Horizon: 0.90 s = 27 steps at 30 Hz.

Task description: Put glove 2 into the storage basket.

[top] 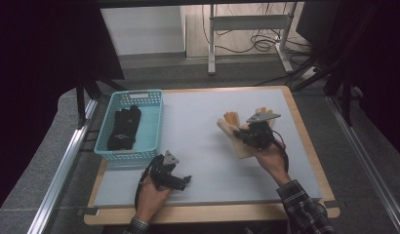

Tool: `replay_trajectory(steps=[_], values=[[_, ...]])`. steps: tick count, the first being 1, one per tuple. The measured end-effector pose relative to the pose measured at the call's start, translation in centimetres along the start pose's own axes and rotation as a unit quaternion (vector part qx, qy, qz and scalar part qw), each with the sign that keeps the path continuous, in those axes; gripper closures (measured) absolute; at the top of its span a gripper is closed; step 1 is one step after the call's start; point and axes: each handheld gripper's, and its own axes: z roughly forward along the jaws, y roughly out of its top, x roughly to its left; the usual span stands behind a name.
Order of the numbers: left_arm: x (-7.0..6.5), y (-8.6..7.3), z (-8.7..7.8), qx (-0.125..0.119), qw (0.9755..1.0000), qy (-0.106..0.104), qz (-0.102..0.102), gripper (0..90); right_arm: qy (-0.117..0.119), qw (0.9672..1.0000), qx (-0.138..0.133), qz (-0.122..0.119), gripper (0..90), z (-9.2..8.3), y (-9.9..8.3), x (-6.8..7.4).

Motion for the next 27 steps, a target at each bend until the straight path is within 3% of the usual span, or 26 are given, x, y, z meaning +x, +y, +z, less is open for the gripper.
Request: replay_trajectory(steps=[5, 14, 18, 23, 25, 27], values=[[0.0, 0.0, 0.0, 0.000, 1.0000, 0.000, 0.000, 0.0, 0.023, 0.9997, 0.007, -0.011, 81.8, 2.2, -0.1, 2.4], [0.0, 0.0, 0.0, 0.000, 1.0000, 0.000, -0.002, 0.0, 0.040, 0.9984, 0.035, -0.021, 79.4, 5.2, -1.6, 4.6], [0.0, 0.0, 0.0, 0.000, 1.0000, 0.000, -0.002, 0.0, 0.038, 0.9973, 0.054, -0.033, 58.8, 5.9, -2.0, 5.3], [0.0, 0.0, 0.0, 0.000, 1.0000, 0.000, -0.001, 0.0, 0.036, 0.9984, 0.036, -0.023, 47.3, 4.7, -1.4, 4.4], [0.0, 0.0, 0.0, 0.000, 1.0000, 0.000, -0.001, 0.0, 0.031, 0.9989, 0.030, -0.019, 47.6, 4.0, -1.2, 3.7], [0.0, 0.0, 0.0, 0.000, 1.0000, 0.000, -0.001, 0.0, 0.028, 0.9990, 0.032, -0.015, 55.9, 3.3, -1.3, 2.8]])
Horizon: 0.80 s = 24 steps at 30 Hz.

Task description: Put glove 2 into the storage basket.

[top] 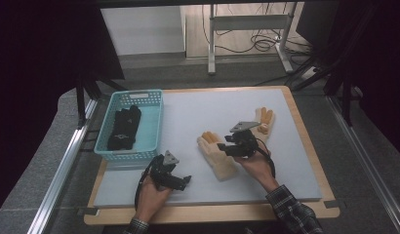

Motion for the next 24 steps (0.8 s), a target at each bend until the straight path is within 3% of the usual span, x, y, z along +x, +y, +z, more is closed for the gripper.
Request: replay_trajectory(steps=[3, 6, 13, 24], values=[[0.0, 0.0, 0.0, 0.000, 1.0000, 0.000, 0.000, 0.0, -0.002, 0.9999, 0.007, 0.006, 70.5, -0.6, -0.7, -0.7], [0.0, 0.0, 0.0, 0.000, 1.0000, 0.000, 0.000, 0.0, -0.005, 0.9998, 0.019, 0.006, 78.0, -0.9, -2.0, -1.2], [0.0, 0.0, 0.0, 0.000, 1.0000, 0.000, 0.000, 0.0, 0.001, 0.9994, 0.029, 0.020, 79.7, -1.1, -4.7, -1.6], [0.0, 0.0, 0.0, 0.000, 1.0000, 0.000, 0.000, 0.0, 0.030, 0.9989, 0.036, 0.012, 79.4, -0.4, -6.3, 0.6]])
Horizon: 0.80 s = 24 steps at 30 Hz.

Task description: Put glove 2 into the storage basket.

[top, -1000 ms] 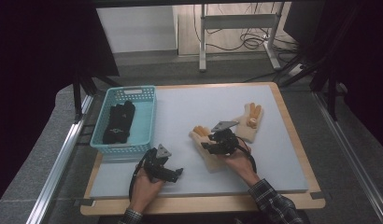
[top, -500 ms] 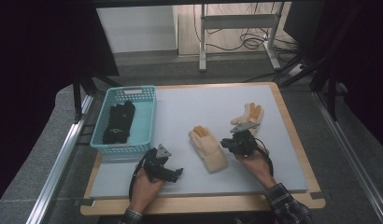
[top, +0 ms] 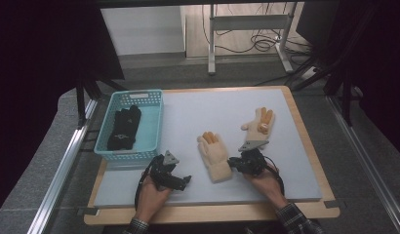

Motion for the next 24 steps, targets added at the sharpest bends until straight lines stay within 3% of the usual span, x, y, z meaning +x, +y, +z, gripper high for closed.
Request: replay_trajectory(steps=[5, 7, 10, 18, 20, 21, 24], values=[[0.0, 0.0, 0.0, 0.000, 1.0000, 0.000, 0.000, 0.0, 0.024, 0.9996, 0.000, -0.013, 75.4, 0.8, 0.3, 1.6], [0.0, 0.0, 0.0, 0.000, 1.0000, 0.000, 0.000, 0.0, 0.022, 0.9996, -0.003, -0.019, 74.3, 0.9, 0.6, 1.9], [0.0, 0.0, 0.0, 0.000, 1.0000, 0.000, 0.000, 0.0, 0.008, 0.9998, -0.010, -0.017, 73.7, 0.2, 0.8, 1.1], [0.0, 0.0, 0.0, 0.000, 1.0000, 0.000, 0.000, 0.0, -0.061, 0.9975, -0.026, 0.023, 73.6, -3.3, 0.4, -4.1], [0.0, 0.0, 0.0, 0.000, 1.0000, 0.000, 0.000, 0.0, -0.089, 0.9949, -0.028, 0.040, 73.8, -4.3, 0.3, -6.3], [0.0, 0.0, 0.0, 0.000, 1.0000, 0.000, 0.000, 0.0, -0.089, 0.9949, -0.028, 0.040, 73.8, -4.3, 0.3, -6.3], [0.0, 0.0, 0.0, 0.000, 1.0000, 0.000, 0.000, 0.0, -0.117, 0.9910, -0.031, 0.057, 75.4, -5.3, 0.4, -8.4]])
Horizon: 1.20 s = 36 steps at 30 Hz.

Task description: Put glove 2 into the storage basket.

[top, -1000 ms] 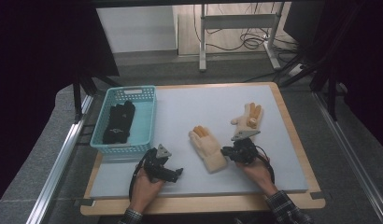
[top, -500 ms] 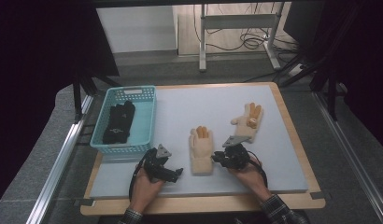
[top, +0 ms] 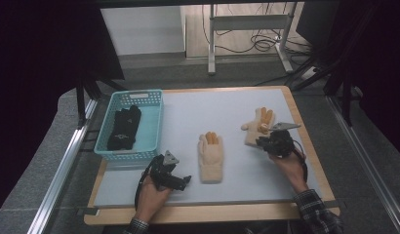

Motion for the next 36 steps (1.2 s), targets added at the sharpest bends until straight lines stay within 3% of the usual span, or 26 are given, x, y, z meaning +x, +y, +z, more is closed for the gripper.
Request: replay_trajectory(steps=[7, 12, 19, 24, 29, 32, 36], values=[[0.0, 0.0, 0.0, 0.000, 1.0000, 0.000, 0.000, 0.0, -0.064, 0.9974, -0.002, 0.032, 78.6, -0.1, 1.6, -4.6], [0.0, 0.0, 0.0, 0.000, 1.0000, 0.000, 0.001, 0.0, -0.078, 0.9954, 0.009, 0.055, 77.1, 1.3, 1.9, -6.5], [0.0, 0.0, 0.0, 0.000, 1.0000, 0.000, 0.000, 0.0, -0.072, 0.9939, 0.013, 0.082, 70.9, 3.0, 1.2, -7.3], [0.0, 0.0, 0.0, 0.002, 1.0000, 0.000, 0.002, 0.0, -0.076, 0.9933, 0.028, 0.082, 70.6, 4.2, 0.9, -7.2], [0.0, 0.0, 0.0, 0.002, 1.0000, 0.000, 0.002, 0.0, -0.052, 0.9933, 0.011, 0.103, 86.3, 4.5, 0.5, -7.1], [0.0, 0.0, 0.0, 0.001, 1.0000, -0.001, 0.002, 0.0, -0.056, 0.9937, 0.019, 0.095, 87.7, 4.3, 0.8, -7.0], [0.0, 0.0, 0.0, 0.002, 1.0000, -0.001, 0.002, 0.0, -0.049, 0.9946, 0.001, 0.092, 87.8, 2.9, 1.4, -6.5]])
